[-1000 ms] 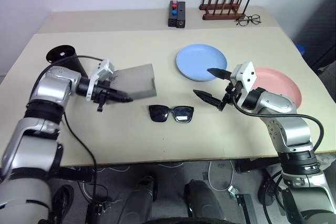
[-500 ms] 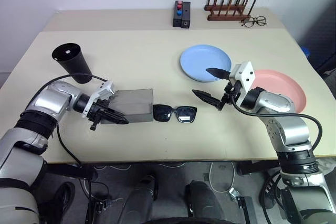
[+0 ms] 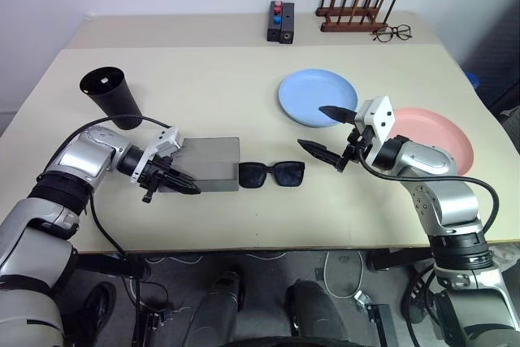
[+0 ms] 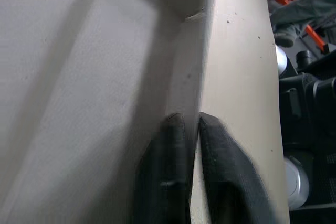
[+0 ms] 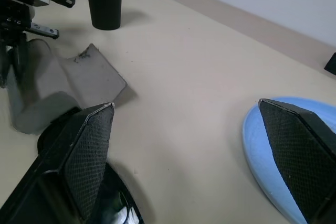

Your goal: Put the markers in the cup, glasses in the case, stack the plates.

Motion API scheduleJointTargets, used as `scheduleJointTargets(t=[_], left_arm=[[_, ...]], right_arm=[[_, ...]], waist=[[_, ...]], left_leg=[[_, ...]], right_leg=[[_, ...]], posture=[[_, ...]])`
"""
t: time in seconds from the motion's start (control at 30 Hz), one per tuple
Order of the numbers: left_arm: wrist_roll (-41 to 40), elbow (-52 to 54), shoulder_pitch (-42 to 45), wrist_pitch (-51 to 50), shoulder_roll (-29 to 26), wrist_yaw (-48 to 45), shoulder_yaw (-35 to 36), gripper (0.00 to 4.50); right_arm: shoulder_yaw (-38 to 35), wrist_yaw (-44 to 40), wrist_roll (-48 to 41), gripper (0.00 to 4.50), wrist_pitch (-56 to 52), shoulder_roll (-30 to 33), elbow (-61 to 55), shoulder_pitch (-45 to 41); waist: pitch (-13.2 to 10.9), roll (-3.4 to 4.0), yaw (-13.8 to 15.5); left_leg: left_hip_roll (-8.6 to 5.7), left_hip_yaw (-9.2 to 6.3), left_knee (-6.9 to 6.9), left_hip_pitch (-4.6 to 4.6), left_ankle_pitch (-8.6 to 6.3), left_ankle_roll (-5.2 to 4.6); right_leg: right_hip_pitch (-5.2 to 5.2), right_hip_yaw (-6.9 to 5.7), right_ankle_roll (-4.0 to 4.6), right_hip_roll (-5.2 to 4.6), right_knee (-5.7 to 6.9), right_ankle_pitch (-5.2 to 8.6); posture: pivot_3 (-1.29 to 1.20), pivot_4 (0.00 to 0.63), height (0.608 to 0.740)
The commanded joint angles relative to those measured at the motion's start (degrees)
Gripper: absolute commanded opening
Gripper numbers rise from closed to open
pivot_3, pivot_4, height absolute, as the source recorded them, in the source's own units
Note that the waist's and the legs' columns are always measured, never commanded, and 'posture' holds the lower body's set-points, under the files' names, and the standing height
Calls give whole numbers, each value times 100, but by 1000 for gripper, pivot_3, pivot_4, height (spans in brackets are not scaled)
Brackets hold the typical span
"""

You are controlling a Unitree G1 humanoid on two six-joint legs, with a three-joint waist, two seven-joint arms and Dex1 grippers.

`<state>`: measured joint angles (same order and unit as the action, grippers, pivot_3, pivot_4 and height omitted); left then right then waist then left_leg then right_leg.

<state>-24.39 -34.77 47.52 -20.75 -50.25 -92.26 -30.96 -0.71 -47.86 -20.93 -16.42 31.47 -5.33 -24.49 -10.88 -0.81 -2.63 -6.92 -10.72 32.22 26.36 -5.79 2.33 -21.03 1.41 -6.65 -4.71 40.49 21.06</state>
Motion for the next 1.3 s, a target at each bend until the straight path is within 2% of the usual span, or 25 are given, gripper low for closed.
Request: scheduleJointTargets(t=[0.03, 0.17, 0.37, 0.5, 0.63, 0.8, 0.97, 1.1, 1.3], left_arm=[[-38, 33, 120, 70, 45, -24, 177, 2465], [-100, 188, 239, -151, -26, -24, 172, 4476], [-294, 322, 767, -785, 290, -24, 670, 4476], [-306, 445, 971, -866, 736, -24, 979, 4476], [264, -105, 1325, -47, 1500, -23, 926, 4476], [1003, -1403, 1887, 1655, 2713, 80, 921, 4476], [1218, -2255, 2226, 2310, 3304, -24, 582, 4476], [1192, -2514, 2364, 2774, 3406, -24, -91, 4476], [1506, -3108, 2532, 3543, 3500, -24, -810, 4476]], right_arm=[[-56, -32, -5, 4500, 133, -18, -54, -69], [-69, -68, -13, 4500, 150, -3, -17, -94], [-212, -177, -48, 4500, 170, 169, 56, -85], [-218, -172, -27, 4500, 186, 188, 92, -104], [-248, -198, -32, 4500, 205, 223, 127, -125], [-509, -445, -291, 4500, -82, 573, -83, 79], [-948, -583, -709, 4500, -707, 1102, -625, 564], [-1269, -506, -953, 4500, -995, 1295, -1156, 1032], [-1421, -179, -1012, 4500, -1098, 1223, -1525, 1374]], waist=[[0, 0, 1], [0, 0, 13], [-1, -1, 11], [-1, -1, 5], [-1, -2, 8], [-4, -8, 42], [-6, -10, -6], [-6, -10, -26], [-6, -10, 10]], left_leg=[[0, 0, 0, 0, 0, 0], [0, -1, 1, 0, 0, 0], [-1, -2, 2, 3, 0, 0], [-1, 0, 0, 1, 0, 0], [-1, 2, 0, 2, 0, 0], [-9, 2, 8, 9, 1, -3], [-11, 10, 6, 12, -3, -12], [-4, 13, 7, 11, -3, -13], [-8, 12, 12, 11, -4, -15]], right_leg=[[0, 0, 0, 0, 0, 0], [1, -1, 0, 0, 0, 0], [1, -4, 0, 3, -1, 0], [2, -4, 0, 2, -5, 0], [3, -5, -1, 3, -5, 0], [8, -14, -3, -1, -14, -1], [6, -15, -6, -7, -19, -1], [5, -12, -6, -6, -18, -1], [9, -13, -6, -7, -18, -1]], posture=[[0, 150, 738], [0, 150, 738], [0, 150, 738], [0, 150, 738], [0, 150, 738], [0, 150, 738], [0, 150, 738], [0, 150, 738], [0, 150, 738]])
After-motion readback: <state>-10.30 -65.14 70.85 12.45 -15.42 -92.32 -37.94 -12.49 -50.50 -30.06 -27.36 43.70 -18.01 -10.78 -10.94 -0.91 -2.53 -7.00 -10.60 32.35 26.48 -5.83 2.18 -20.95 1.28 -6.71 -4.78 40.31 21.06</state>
